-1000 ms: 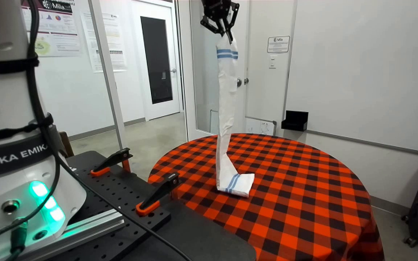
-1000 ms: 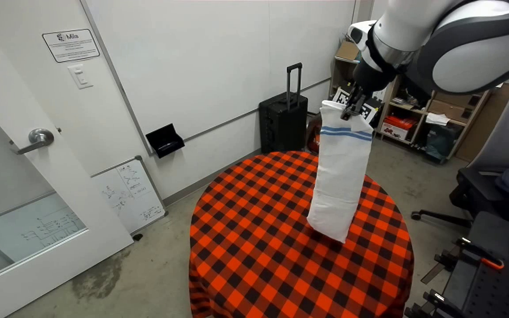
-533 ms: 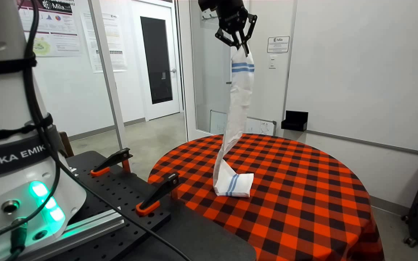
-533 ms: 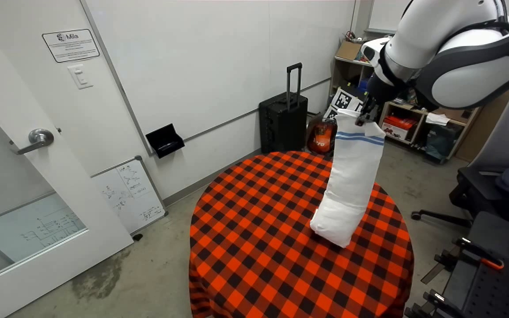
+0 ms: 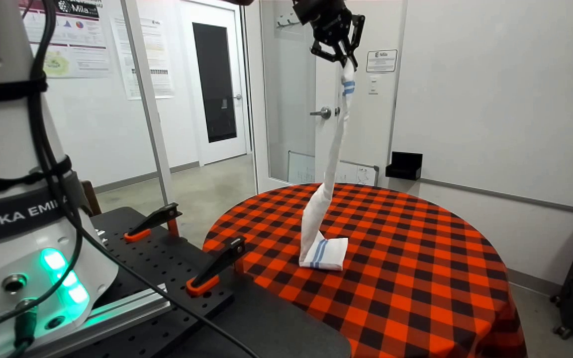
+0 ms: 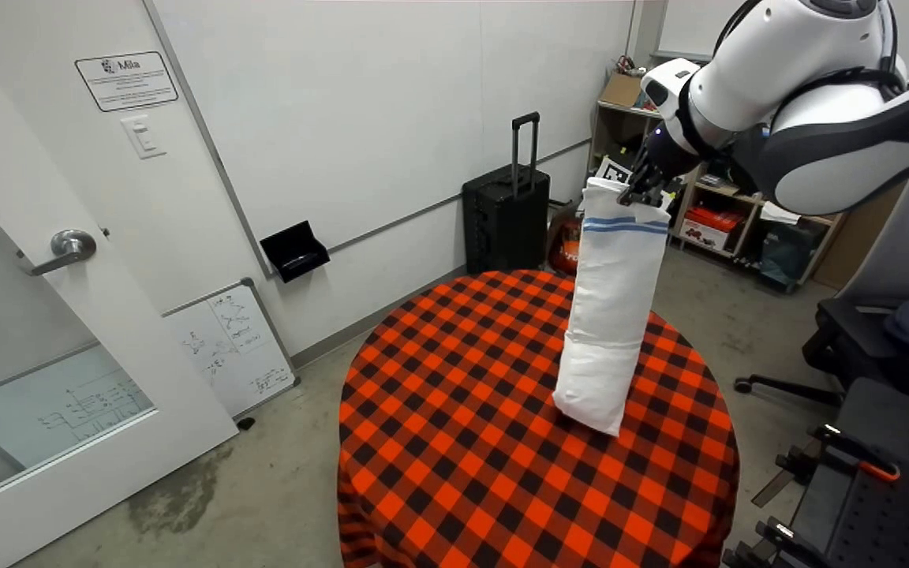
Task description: Fold the towel three times over.
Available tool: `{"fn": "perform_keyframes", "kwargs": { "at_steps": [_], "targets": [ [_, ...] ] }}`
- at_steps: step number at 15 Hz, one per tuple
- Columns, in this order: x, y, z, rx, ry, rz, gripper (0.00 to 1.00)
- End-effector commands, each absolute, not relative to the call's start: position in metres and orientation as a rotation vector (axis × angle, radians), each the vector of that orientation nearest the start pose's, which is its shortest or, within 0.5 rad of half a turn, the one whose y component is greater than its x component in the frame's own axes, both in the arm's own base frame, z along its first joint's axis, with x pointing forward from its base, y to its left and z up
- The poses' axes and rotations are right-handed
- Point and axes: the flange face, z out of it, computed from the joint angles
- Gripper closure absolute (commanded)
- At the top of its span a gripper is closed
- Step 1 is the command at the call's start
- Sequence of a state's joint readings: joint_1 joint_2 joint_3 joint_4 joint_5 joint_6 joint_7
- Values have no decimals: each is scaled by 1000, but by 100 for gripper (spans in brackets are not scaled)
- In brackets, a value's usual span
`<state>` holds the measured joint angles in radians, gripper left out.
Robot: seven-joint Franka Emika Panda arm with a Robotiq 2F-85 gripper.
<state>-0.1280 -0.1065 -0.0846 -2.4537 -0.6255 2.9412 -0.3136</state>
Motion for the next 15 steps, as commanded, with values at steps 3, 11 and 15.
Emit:
{"fn": "perform_keyframes", "kwargs": {
  "at_steps": [3,11,15],
  "targets": [
    [536,-112,402,-3342,-1182,-1027,98],
    [559,-121,373,-3461,-1037,-962,98],
    [549,-100,352,-3417,-1084,-909,98]
  ]
}}
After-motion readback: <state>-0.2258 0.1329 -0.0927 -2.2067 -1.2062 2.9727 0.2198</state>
